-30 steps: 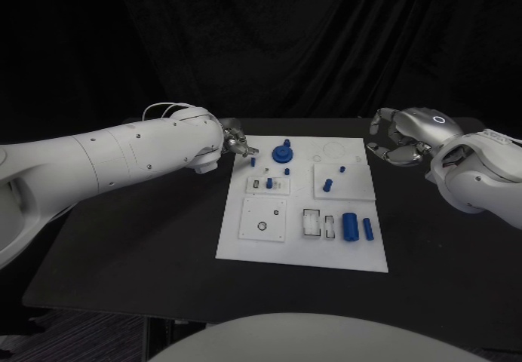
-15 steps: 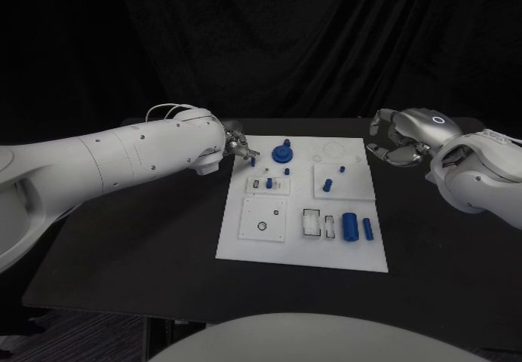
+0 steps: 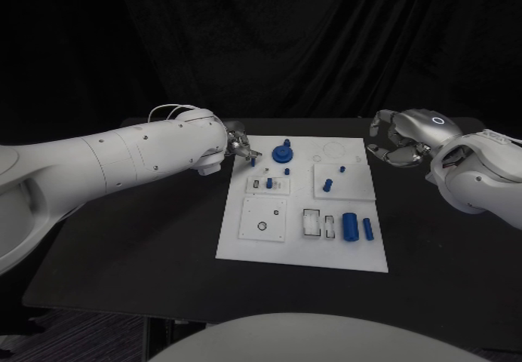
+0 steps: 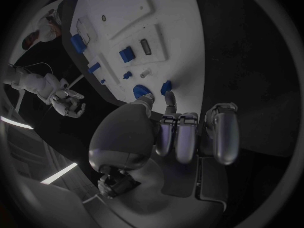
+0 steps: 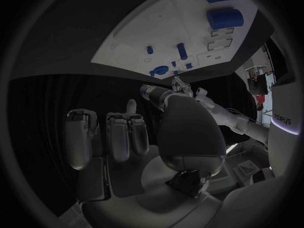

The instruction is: Assemble the parts on the task board

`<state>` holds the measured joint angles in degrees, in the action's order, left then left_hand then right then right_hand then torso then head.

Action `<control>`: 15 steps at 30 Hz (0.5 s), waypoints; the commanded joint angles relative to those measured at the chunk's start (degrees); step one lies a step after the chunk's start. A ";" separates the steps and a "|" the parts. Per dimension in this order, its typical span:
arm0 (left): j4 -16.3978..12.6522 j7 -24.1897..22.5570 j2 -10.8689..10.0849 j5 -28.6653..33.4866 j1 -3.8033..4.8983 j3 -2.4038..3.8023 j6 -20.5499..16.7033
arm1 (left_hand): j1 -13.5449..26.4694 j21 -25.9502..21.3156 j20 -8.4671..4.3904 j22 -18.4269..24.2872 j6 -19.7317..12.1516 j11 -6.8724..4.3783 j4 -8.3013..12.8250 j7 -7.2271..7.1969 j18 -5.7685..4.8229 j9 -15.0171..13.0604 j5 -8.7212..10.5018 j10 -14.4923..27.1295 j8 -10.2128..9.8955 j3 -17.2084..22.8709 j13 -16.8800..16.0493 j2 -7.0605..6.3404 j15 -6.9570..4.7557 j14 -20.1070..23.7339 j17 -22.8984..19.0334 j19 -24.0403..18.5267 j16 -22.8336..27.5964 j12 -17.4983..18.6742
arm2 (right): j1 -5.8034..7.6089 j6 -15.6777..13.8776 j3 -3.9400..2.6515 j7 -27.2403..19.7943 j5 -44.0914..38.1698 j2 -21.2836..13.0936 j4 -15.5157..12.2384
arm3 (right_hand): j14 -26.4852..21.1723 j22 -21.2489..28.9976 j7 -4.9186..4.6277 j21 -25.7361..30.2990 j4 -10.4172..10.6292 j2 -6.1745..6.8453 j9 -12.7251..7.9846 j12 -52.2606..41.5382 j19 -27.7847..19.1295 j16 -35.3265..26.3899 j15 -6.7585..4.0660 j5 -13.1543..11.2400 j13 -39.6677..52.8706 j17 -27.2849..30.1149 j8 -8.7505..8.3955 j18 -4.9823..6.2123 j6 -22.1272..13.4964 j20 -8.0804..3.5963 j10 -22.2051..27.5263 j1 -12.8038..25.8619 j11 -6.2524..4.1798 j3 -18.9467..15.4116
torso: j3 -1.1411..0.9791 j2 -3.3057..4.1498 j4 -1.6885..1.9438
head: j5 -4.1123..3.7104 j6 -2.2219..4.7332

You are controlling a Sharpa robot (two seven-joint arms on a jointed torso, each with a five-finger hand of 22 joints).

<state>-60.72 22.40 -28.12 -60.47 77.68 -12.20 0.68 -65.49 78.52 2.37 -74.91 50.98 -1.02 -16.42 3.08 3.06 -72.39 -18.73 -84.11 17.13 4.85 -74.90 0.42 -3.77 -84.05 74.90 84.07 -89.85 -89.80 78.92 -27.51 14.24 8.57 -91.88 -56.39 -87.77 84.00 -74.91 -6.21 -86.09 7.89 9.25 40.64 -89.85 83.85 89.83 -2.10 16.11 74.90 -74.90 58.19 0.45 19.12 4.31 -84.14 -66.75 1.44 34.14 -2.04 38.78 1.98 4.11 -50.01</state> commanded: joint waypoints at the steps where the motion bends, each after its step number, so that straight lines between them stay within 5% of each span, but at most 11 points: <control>1: 0.28 -0.32 0.21 0.36 -0.11 0.06 1.36 | -0.44 -0.28 0.46 -11.34 0.21 0.31 0.19 0.09 -0.27 0.13 -0.11 -5.89 -0.39 0.12 -15.10 0.39 0.22 -5.95 15.10 0.46 -0.15 -0.20 | -0.12 0.46 -0.04 0.92 -0.38 -0.11 -0.12 | 6.00 -13.67 0.11 -0.06 0.03 0.07 -0.09 -0.15 3.78 0.17 -0.34 -0.03 15.10 -15.10 0.15 0.63 0.12 -0.37 -5.86 -0.57 -0.44 -0.35 | 0.00 -0.03 0.00 | -0.11 0.01; 15: 1.90 0.15 0.95 0.36 -0.40 0.06 2.21 | -1.04 -0.90 0.48 -11.16 0.38 0.32 0.35 0.08 -0.14 0.34 -0.11 -5.89 -0.69 0.47 -15.10 0.48 0.23 -5.95 15.10 0.17 -0.15 -0.20 | -0.12 0.94 -0.04 0.93 -0.38 -0.04 -0.11 | 6.00 -13.65 0.19 0.00 -0.08 -0.16 -0.27 -0.15 3.75 0.17 -0.37 0.00 15.10 -15.10 0.07 0.65 0.56 -0.39 -5.86 -1.10 -0.50 -0.51 | 0.01 -0.05 -0.01 | -0.09 0.01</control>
<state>-58.86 22.69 -27.34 -60.45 77.44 -12.19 1.98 -65.95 77.78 2.37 -74.90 50.97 -1.03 -16.10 3.08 3.06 -72.10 -18.73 -84.11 16.63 5.17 -74.91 0.88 -3.78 -84.05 74.90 84.07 -89.85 -89.80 78.92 -26.96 14.24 8.60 -91.88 -56.38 -87.78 84.00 -74.91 -6.00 -86.09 7.73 9.17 40.43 -89.85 83.85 89.83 -2.10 16.11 74.93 -74.91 58.19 0.45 19.33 4.31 -83.93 -67.27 1.23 33.99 -2.04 38.73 1.98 4.00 -50.01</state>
